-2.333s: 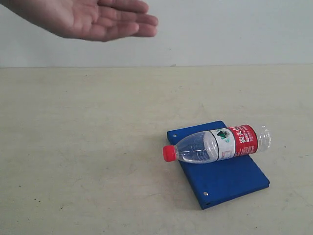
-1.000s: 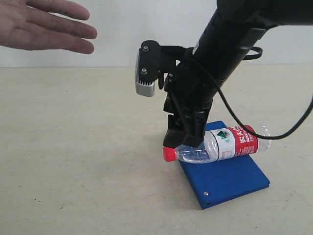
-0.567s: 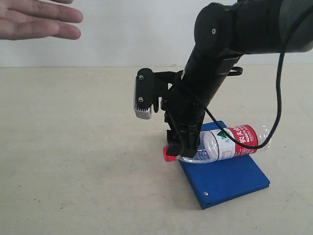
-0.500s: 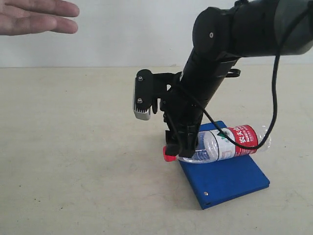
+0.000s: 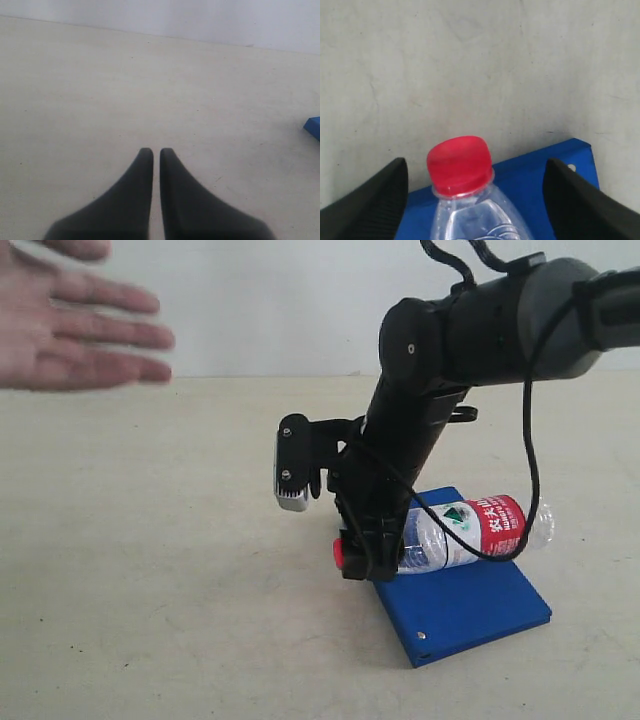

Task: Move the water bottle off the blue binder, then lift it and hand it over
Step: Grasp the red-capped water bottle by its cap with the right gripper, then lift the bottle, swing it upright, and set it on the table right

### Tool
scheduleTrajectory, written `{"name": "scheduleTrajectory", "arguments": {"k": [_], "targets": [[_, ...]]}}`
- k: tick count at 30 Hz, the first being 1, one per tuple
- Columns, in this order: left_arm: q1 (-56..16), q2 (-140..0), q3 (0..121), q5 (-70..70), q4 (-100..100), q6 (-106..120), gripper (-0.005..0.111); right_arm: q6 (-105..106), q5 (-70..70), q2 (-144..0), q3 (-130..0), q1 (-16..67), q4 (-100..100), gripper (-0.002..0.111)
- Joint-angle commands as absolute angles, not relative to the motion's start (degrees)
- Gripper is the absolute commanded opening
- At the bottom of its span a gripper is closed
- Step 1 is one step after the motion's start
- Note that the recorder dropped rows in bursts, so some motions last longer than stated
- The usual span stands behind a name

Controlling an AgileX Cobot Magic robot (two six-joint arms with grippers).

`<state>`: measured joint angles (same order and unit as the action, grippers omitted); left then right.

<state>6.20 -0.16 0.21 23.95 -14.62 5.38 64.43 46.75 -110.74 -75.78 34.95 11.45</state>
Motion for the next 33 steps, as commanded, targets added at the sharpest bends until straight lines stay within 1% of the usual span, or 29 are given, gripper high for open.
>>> {"name": "scheduleTrajectory", "arguments": {"k": [1,6,8,9,10,11,12,13,14,18,20,22,28,33], "targets": [[6.17,0.0,0.0,23.71,-15.17,5.57,0.005,64.83,46.2,-112.05,-75.98,35.15,9.57,0.066],[6.17,0.0,0.0,23.71,-15.17,5.57,0.005,64.98,45.05,-113.09,-75.98,35.15,9.29,0.066],[6.17,0.0,0.0,23.71,-15.17,5.57,0.005,64.98,44.49,-113.2,-75.98,35.15,9.29,0.06],[6.17,0.0,0.0,23.71,-15.17,5.57,0.005,63.87,43.59,-113.2,-75.98,35.15,9.29,0.046],[6.17,0.0,0.0,23.71,-15.17,5.57,0.005,63.12,43.19,-113.2,-75.98,35.15,9.29,0.038],[6.17,0.0,0.0,23.71,-15.17,5.57,0.005,62.25,43.18,-113.2,-75.98,35.15,9.17,0.016],[6.17,0.0,0.0,23.71,-15.17,5.57,0.005,61.54,43.28,-113.2,-75.98,35.15,8.78,0.006],[6.17,0.0,0.0,23.71,-15.17,5.57,0.005,58.07,42.66,-113.1,-75.98,35.15,6.74,0.0],[6.17,0.0,0.0,23.71,-15.17,5.57,0.005,55.35,41.95,-112.96,-75.98,35.15,5.13,0.0],[6.17,0.0,0.0,23.71,-15.17,5.57,0.005,26.52,26.61,-109.63,-75.98,32.73,-11.69,0.0],[6.17,0.0,0.0,23.71,-15.17,5.57,0.005,12.79,19.32,-107.09,-75.98,28.57,-17.49,0.0],[6.17,0.0,0.0,23.71,-15.17,5.57,0.005,3.02,14.36,-104.51,-75.98,23.33,-18.95,0.0],[6.17,0.0,0.0,23.71,-15.17,5.57,0.005,-2.48,9.78,-101.81,-75.98,12.71,-18.8,0.0],[6.17,0.0,0.0,23.71,-15.17,5.57,0.005,-2.6,8.37,-101.24,-75.98,9.11,-18.47,0.0]]}}
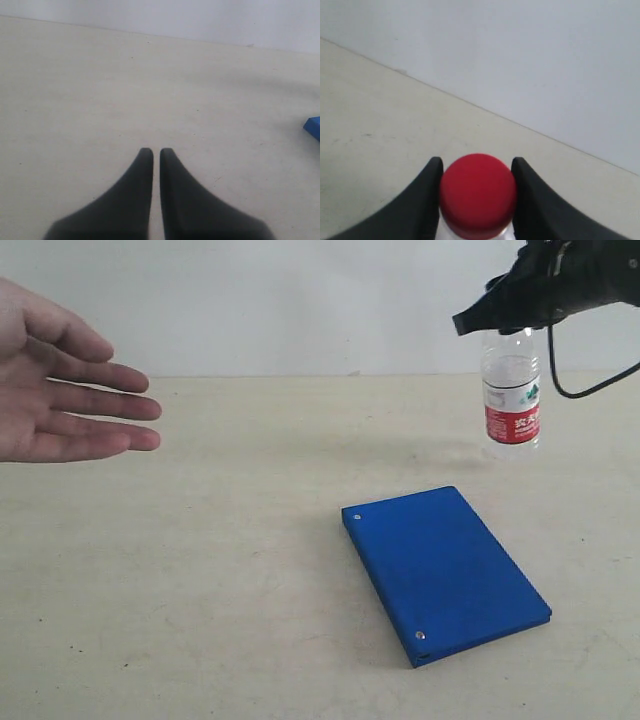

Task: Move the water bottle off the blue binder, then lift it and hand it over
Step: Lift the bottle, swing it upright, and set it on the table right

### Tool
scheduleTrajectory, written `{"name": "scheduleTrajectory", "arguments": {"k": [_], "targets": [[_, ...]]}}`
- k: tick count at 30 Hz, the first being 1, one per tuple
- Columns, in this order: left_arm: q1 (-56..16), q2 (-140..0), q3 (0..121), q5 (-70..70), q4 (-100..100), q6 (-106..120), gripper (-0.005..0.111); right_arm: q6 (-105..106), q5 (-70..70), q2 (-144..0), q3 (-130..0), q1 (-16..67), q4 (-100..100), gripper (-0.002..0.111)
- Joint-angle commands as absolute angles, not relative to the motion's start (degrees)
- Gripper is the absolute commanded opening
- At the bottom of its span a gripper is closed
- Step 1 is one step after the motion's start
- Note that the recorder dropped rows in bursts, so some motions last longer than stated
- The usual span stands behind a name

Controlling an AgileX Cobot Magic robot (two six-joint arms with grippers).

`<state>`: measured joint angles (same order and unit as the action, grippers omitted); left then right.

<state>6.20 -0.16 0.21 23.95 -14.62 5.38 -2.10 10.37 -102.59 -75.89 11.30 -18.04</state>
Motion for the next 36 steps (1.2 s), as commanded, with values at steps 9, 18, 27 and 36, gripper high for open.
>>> {"name": "scheduleTrajectory", "arguments": {"k": [9,18,27,36], "targets": [[6.17,0.0,0.0,23.71,-15.17,5.57,0.005,-8.59,5.95,-101.24,-75.98,9.11,-18.23,0.0],[6.17,0.0,0.0,23.71,-15.17,5.57,0.005,-12.07,10.06,-101.38,-75.98,9.11,-18.09,0.015],[6.17,0.0,0.0,23.71,-15.17,5.57,0.005,-12.07,10.13,-101.16,-75.98,9.11,-18.1,0.057],[6.17,0.0,0.0,23.71,-15.17,5.57,0.005,-10.97,9.46,-89.03,-76.11,9.11,-18.32,0.059]]}}
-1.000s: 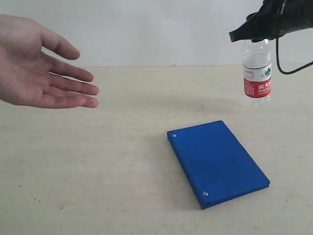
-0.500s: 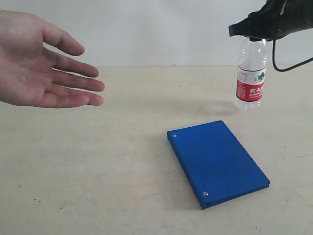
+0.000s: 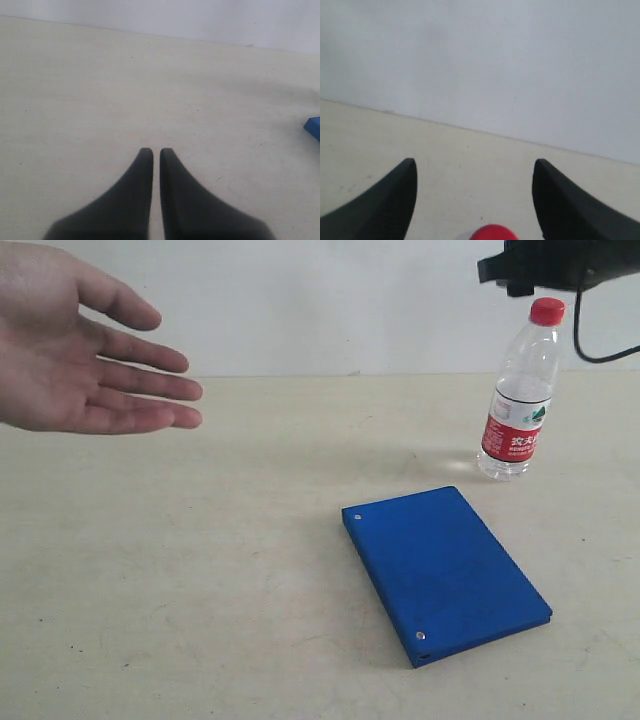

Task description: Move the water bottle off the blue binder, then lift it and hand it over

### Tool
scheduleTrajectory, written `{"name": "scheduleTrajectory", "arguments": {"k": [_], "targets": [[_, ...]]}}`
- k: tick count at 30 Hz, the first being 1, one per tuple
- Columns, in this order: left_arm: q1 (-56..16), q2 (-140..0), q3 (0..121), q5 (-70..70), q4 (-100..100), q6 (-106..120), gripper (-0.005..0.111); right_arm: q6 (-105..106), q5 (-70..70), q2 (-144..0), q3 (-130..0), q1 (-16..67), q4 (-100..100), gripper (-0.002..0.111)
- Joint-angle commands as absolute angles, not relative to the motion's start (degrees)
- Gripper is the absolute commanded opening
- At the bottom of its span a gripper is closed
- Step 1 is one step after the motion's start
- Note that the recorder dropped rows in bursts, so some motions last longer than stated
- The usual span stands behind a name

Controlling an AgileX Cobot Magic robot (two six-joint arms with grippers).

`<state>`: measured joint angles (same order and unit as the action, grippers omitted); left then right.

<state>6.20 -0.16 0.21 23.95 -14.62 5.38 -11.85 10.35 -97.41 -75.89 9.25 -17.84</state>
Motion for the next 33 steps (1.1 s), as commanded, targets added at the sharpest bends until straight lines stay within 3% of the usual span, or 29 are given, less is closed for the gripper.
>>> {"name": "scheduleTrajectory", "arguments": {"k": [1,4,6,11,15,25,28,33], "targets": [[6.17,0.0,0.0,23.71,-15.17,5.57,0.005,-11.07,10.84,-86.94,-76.11,9.22,-18.15,0.059],[6.17,0.0,0.0,23.71,-15.17,5.57,0.005,-10.96,17.78,-79.88,-76.11,9.22,-15.53,0.059],[6.17,0.0,0.0,23.71,-15.17,5.57,0.005,-9.38,26.0,-76.14,-76.11,9.22,-15.28,0.051],[6.17,0.0,0.0,23.71,-15.17,5.57,0.005,-7.34,48.99,-73.6,-75.31,9.22,-13.66,0.001],[6.17,0.0,0.0,22.63,-15.05,6.51,0.005,-3.14,52.44,-72.92,-71.45,9.22,-3.12,0.0],[6.17,0.0,0.0,15.95,-12.19,19.5,0.005,45.72,57.87,-72.15,-56.03,9.22,33.12,0.0],[6.17,0.0,0.0,12.3,-12.33,20.38,0.005,48.68,55.33,-72.15,-51.88,9.22,34.02,0.0],[6.17,0.0,0.0,8.77,-31.92,13.37,0.005,45.62,51.2,-72.15,-46.19,9.22,33.27,0.0]]}}
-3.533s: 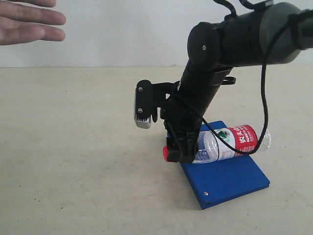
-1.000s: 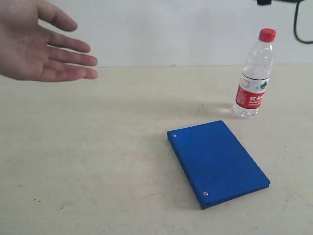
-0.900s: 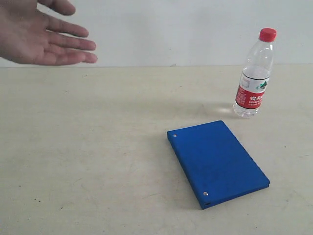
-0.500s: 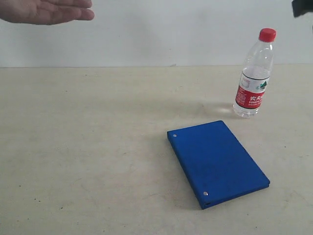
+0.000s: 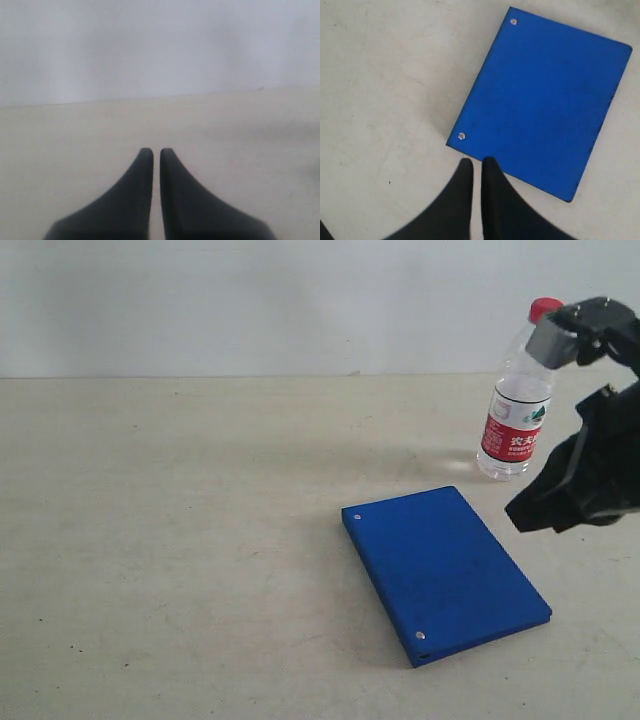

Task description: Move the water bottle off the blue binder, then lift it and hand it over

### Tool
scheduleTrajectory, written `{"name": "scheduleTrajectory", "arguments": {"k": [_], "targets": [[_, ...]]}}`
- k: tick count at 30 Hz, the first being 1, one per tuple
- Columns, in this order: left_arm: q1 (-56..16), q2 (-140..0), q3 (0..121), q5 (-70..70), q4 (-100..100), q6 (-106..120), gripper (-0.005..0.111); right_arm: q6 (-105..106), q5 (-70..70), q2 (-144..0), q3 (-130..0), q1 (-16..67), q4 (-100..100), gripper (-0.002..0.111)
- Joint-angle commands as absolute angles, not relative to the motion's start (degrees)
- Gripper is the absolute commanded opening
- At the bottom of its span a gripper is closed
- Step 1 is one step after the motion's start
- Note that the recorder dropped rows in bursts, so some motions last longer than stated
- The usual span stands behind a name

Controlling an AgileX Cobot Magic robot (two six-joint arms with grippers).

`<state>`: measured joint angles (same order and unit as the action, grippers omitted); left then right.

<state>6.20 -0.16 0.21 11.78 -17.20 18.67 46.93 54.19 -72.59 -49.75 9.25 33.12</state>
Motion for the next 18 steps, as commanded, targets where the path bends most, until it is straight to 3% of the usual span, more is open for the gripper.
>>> {"name": "scheduleTrajectory", "arguments": {"k": [1,5,12,18], "targets": [[6.17,0.0,0.0,8.97,-35.85,11.37,0.005,43.96,51.17,-72.15,-45.57,9.22,33.1,0.0],[6.17,0.0,0.0,14.58,-48.81,8.74,0.005,28.99,52.59,-72.15,-44.62,9.22,26.84,0.007],[6.17,0.0,1.1,21.56,-60.42,14.32,0.005,9.0,53.5,-72.15,-44.62,9.22,20.71,0.054],[6.27,-3.72,21.44,22.76,-78.83,61.12,0.005,10.0,59.2,-68.79,-46.47,9.22,20.82,0.054]]}}
